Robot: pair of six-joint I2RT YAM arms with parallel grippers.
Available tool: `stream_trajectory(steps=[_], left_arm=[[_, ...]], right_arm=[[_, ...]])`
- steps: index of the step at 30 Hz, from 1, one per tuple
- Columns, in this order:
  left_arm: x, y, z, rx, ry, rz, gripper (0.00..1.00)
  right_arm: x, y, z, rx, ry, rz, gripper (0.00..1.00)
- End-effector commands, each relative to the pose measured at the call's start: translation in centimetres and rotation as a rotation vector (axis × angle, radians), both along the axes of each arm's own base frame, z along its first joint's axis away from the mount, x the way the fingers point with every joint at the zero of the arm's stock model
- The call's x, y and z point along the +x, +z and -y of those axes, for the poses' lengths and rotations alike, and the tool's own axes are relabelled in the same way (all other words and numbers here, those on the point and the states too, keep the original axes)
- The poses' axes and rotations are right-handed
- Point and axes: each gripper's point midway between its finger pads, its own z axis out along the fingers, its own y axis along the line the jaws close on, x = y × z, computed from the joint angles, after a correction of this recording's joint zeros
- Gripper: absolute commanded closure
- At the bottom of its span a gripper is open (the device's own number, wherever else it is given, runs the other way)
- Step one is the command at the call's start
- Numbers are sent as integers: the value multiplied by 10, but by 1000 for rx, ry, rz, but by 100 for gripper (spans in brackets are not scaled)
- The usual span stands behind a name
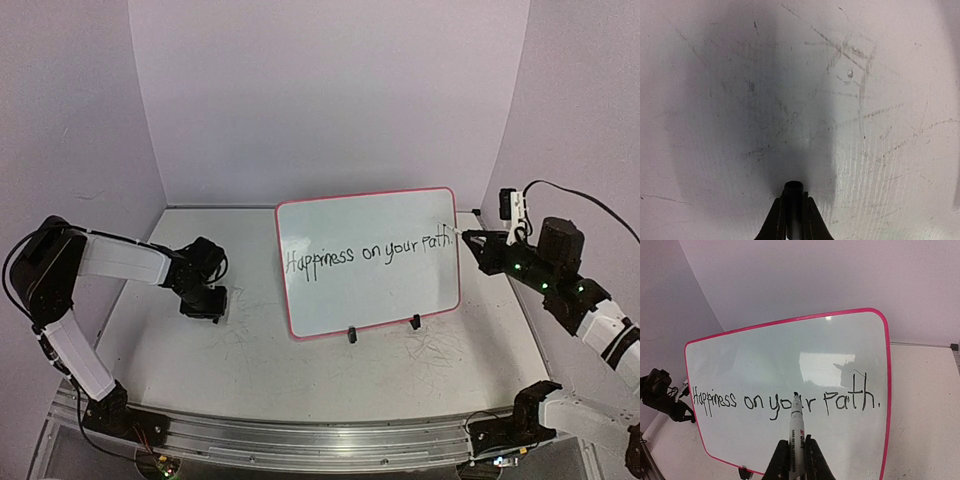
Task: Write a sentence on the whiteboard
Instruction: Pick up the pen cap from the center of the board, then insert the whiteboard marker without the cap into the pen cap.
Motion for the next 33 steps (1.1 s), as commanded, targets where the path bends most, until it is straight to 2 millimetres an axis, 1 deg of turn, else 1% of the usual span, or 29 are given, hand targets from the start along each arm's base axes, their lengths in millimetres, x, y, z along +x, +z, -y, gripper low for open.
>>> stream_trajectory(steps=[1, 4, 6, 9, 11, 13, 14, 16, 17, 19, 22, 23, 25, 29, 33], left_arm=[[0, 40, -8, -15, 37, 98, 95], [11, 87, -6, -72, 57, 209, 97], [17, 124, -1, -127, 44, 294, 98], [20, 187, 6, -214, -6, 444, 99], [14, 228, 13, -281, -72, 545, 100], [1, 266, 21, -345, -156, 637, 100], [-5, 281, 25, -368, -197, 676, 100], [-26, 301, 44, -419, -332, 720, 100], [-38, 305, 57, -416, -406, 739, 100], [-56, 304, 80, -381, -524, 758, 100], [-85, 291, 117, -283, -718, 779, 100], [-88, 284, 125, -231, -778, 786, 100], [-97, 272, 139, -150, -894, 795, 100], [-110, 256, 157, -43, -1050, 816, 100], [-117, 245, 172, 20, -1133, 816, 100]], right_arm=[[-1, 27, 1, -4, -16, 44, 100], [-3, 29, -2, 21, -2, 32, 100], [-5, 36, -6, 60, 15, 21, 100], [-8, 46, -16, 113, 68, 8, 100], [-10, 50, -26, 138, 115, -5, 100], [-12, 53, -35, 158, 159, -16, 100], [-13, 54, -39, 169, 175, -18, 100], [-15, 52, -49, 179, 210, -39, 100], [-16, 50, -57, 180, 237, -53, 100], [-20, 47, -73, 173, 295, -77, 100], [-31, 35, -110, 149, 440, -130, 100], [-35, 29, -122, 143, 487, -156, 100], [-47, 21, -148, 130, 575, -197, 100], [-74, 11, -188, 107, 698, -247, 100], [-90, 15, -224, 110, 771, -242, 100]])
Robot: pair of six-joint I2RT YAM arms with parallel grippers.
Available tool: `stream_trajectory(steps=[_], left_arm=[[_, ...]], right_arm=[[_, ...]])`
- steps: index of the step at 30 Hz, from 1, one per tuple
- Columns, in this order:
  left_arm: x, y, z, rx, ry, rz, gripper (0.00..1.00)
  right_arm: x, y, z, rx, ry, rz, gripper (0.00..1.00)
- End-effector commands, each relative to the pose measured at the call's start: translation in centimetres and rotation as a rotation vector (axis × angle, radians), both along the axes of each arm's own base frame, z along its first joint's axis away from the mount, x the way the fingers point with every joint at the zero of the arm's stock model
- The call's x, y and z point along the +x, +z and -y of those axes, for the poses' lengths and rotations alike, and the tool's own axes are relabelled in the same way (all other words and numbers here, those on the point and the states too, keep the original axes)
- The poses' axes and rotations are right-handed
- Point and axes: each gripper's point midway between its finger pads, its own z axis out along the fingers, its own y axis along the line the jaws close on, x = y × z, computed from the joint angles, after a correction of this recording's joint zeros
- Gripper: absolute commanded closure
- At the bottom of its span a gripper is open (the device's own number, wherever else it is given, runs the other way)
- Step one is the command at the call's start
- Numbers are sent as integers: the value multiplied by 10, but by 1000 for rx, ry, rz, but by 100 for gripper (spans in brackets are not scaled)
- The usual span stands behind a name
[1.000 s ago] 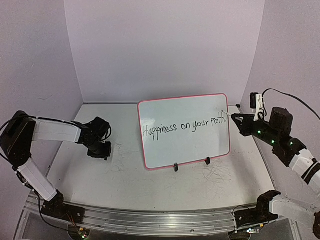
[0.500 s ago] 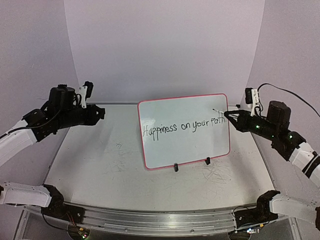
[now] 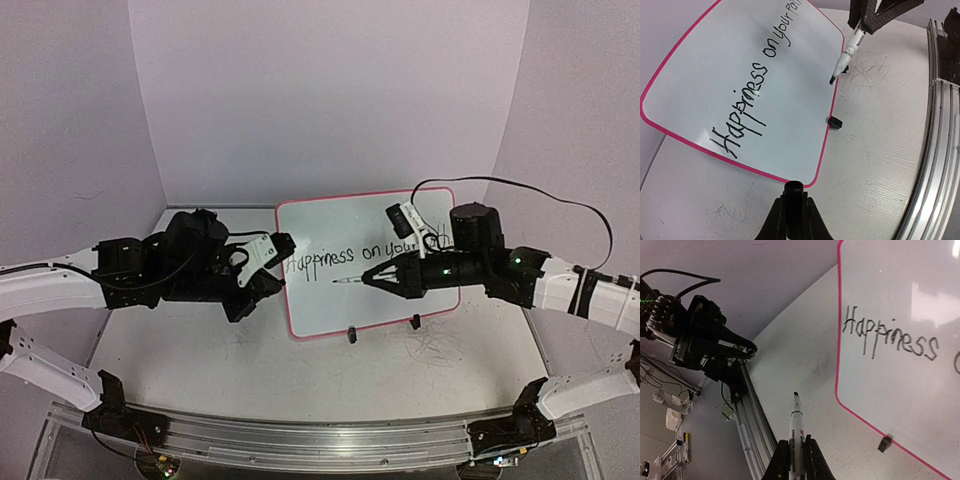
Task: Write a sentence on the whiteboard
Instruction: Insert the whiteboard marker without the cap into the pen cap.
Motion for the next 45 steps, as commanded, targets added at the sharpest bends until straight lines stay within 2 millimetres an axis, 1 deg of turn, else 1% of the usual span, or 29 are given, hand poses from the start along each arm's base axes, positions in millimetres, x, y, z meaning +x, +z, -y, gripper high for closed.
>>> stream_trajectory(steps=[1, 4, 7, 10, 14, 17, 20, 28, 34, 45], left_arm=[[0, 16, 13, 61, -70, 154, 100], [-4, 15, 17, 76, -89, 169, 100], [-9, 11, 20, 104, -99, 194, 100], [-14, 7, 24, 123, -110, 207, 100], [-17, 6, 26, 129, -117, 210, 100], [-17, 2, 26, 135, -111, 206, 100], [-17, 0, 26, 138, -109, 201, 100], [-16, 0, 28, 138, -108, 202, 100], [-17, 3, 29, 132, -111, 203, 100], [-18, 3, 30, 131, -113, 203, 100]], right_arm=[[-16, 41, -38, 97, 87, 74, 100], [-18, 45, -47, 125, 81, 87, 100], [-19, 45, -55, 131, 110, 70, 100], [-23, 43, -65, 125, 143, 64, 100], [-23, 37, -70, 104, 146, 58, 100], [-22, 33, -69, 92, 132, 58, 100], [-25, 29, -67, 80, 138, 53, 100], [-27, 9, -69, 9, 137, 45, 100], [-27, 9, -72, 5, 137, 55, 100], [-29, 0, -75, -11, 144, 44, 100]])
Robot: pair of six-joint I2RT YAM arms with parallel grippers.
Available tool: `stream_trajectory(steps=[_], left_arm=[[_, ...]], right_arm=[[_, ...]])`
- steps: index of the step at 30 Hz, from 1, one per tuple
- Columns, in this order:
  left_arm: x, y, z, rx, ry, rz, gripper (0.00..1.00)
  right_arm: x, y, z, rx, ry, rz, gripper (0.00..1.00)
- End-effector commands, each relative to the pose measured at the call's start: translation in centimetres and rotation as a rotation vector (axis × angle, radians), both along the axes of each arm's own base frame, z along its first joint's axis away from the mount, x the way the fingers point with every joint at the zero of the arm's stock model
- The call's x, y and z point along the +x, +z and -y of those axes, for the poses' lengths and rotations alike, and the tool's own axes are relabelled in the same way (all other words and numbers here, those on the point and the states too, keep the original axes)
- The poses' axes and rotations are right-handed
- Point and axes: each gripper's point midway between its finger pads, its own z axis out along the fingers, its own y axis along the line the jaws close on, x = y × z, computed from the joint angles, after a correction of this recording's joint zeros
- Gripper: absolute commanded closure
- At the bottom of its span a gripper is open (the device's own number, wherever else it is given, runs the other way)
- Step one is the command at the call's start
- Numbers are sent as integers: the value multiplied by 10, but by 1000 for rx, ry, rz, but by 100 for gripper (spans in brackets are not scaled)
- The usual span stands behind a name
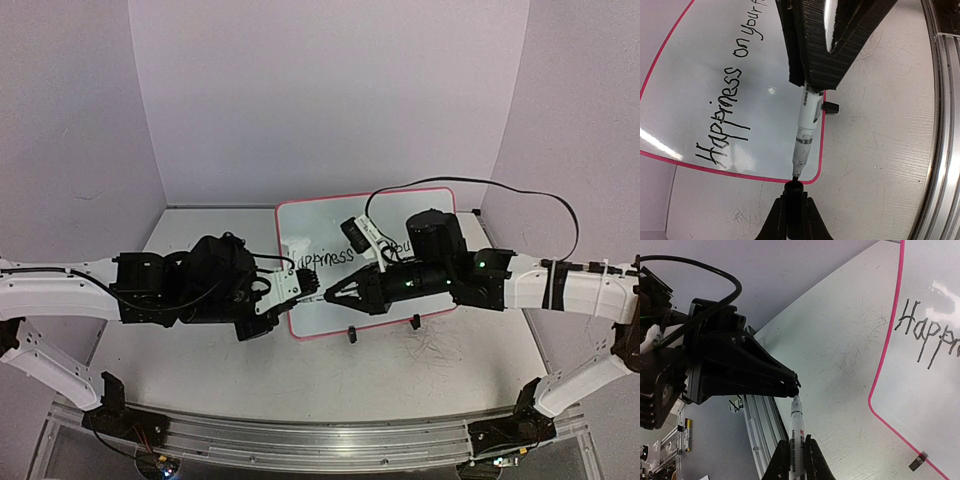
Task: Write a sentence on the whiteboard
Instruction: Insert the whiteboard marker without the cap into the pen cap.
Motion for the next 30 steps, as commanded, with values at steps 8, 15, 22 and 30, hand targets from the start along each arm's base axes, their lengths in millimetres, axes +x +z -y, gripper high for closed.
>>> stream_trajectory(steps=[8, 15, 22, 30], left_arm=[[-3, 32, 13, -68, -31, 40, 100], [-5, 35, 17, -57, -60, 58, 100], [-6, 46, 24, -64, -70, 95, 100], [-36, 84, 48, -136, -156, 195, 100]], right_arm=[[2, 13, -16, 30, 24, 35, 100], [3, 15, -21, 32, 42, 33, 100], [-7, -7, -34, 8, 137, -44, 100], [-27, -21, -67, 7, 270, -132, 100]])
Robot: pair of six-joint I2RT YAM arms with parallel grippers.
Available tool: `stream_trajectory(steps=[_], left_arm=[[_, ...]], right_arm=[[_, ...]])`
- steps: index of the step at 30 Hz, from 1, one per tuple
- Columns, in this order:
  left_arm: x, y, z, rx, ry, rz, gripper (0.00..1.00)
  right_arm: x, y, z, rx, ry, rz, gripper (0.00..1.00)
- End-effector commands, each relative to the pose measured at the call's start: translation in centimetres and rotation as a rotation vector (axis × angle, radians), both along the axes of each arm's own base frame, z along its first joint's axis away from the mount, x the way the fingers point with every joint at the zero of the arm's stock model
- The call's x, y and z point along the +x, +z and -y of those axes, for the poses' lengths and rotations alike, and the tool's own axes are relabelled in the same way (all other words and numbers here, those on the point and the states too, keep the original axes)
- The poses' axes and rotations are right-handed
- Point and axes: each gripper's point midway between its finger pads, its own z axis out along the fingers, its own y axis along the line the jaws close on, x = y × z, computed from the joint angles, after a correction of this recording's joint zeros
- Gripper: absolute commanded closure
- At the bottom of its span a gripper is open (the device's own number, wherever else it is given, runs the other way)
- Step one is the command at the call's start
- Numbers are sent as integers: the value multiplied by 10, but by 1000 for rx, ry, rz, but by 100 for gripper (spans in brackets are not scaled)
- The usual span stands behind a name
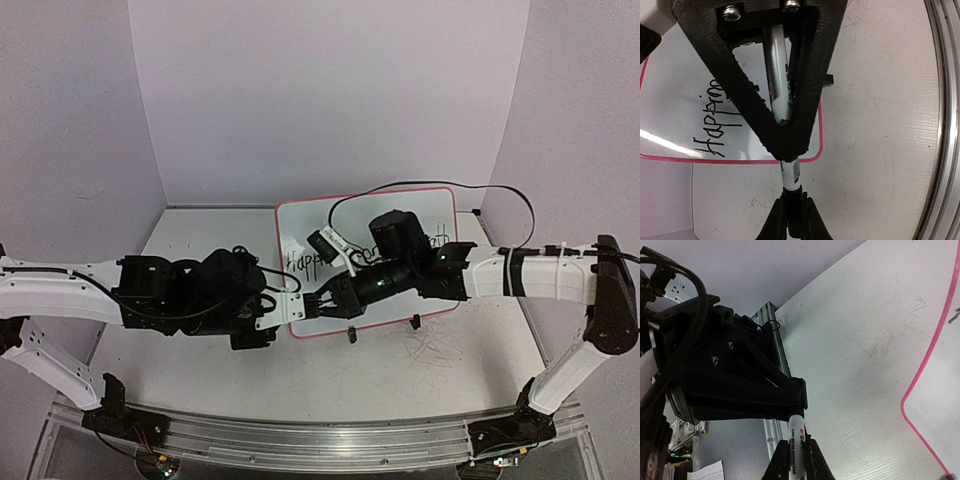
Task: Write a sentence on the whiteboard
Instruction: Insert the whiteboard marker without the cap into the pen cap, then put down the whiteboard marker at the center of the board.
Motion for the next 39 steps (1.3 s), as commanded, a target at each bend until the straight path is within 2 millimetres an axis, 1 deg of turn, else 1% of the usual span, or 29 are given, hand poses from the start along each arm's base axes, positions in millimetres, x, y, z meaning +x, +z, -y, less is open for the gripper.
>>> stream_trajectory(steps=[1, 3, 5, 6, 10, 13, 14, 15, 16, 17, 18, 20, 21, 23, 25, 27, 30, 32, 34, 37, 39], left_arm=[[-24, 96, 55, -306, -125, 101, 100], [-28, 96, 56, -320, -131, 97, 100], [-31, 94, 55, -339, -130, 81, 100], [-33, 93, 54, -349, -129, 74, 100], [-34, 89, 45, -376, -105, 60, 100], [-28, 79, 36, -373, -50, 49, 100], [-25, 76, 32, -370, -18, 44, 97], [-22, 73, 28, -375, 19, 32, 88], [-20, 72, 23, -390, 54, 20, 72], [-17, 73, 18, -410, 88, 5, 61], [-15, 75, 11, -444, 123, -20, 55], [-14, 79, 1, -499, 151, -64, 44], [-13, 83, -5, -532, 166, -87, 39], [-9, 93, -17, -603, 208, -127, 31], [0, 102, -31, -669, 273, -141, 27], [11, 111, -43, -737, 345, -161, 24], [23, 114, -54, -796, 422, -189, 24], [33, 115, -59, -818, 476, -189, 24], [41, 118, -67, -839, 532, -167, 24], [49, 127, -79, -878, 592, -137, 23], [56, 132, -88, -895, 639, -106, 23]], right_arm=[[-25, 5, -35, 38, 109, -27, 100], [-35, 8, -48, 59, 121, -21, 100], [-46, 13, -55, 91, 131, -42, 100], [-48, 17, -56, 114, 128, -49, 100], [-43, 20, -48, 140, 62, -38, 100], [-35, 18, -34, 128, -5, 14, 100], [-29, 11, -25, 112, -40, 40, 100], [-24, 1, -15, 90, -72, 63, 100], [-14, -11, -5, 59, -117, 119, 100], [-8, -27, 6, 17, -149, 166, 100], [-6, -40, 14, -18, -152, 209, 100], [-17, -78, 24, -87, -74, 265, 100], [-23, -92, 25, -109, -26, 279, 100], [-35, -113, 25, -125, 41, 297, 100], [-41, -125, 23, -125, 68, 338, 100], [-43, -135, 19, -130, 80, 362, 100], [-43, -148, 13, -147, 104, 424, 100], [-39, -154, 14, -163, 97, 459, 99], [-36, -164, 18, -194, 89, 474, 95], [-31, -178, 27, -239, 64, 497, 85], [-28, -189, 32, -275, 56, 514, 82]])
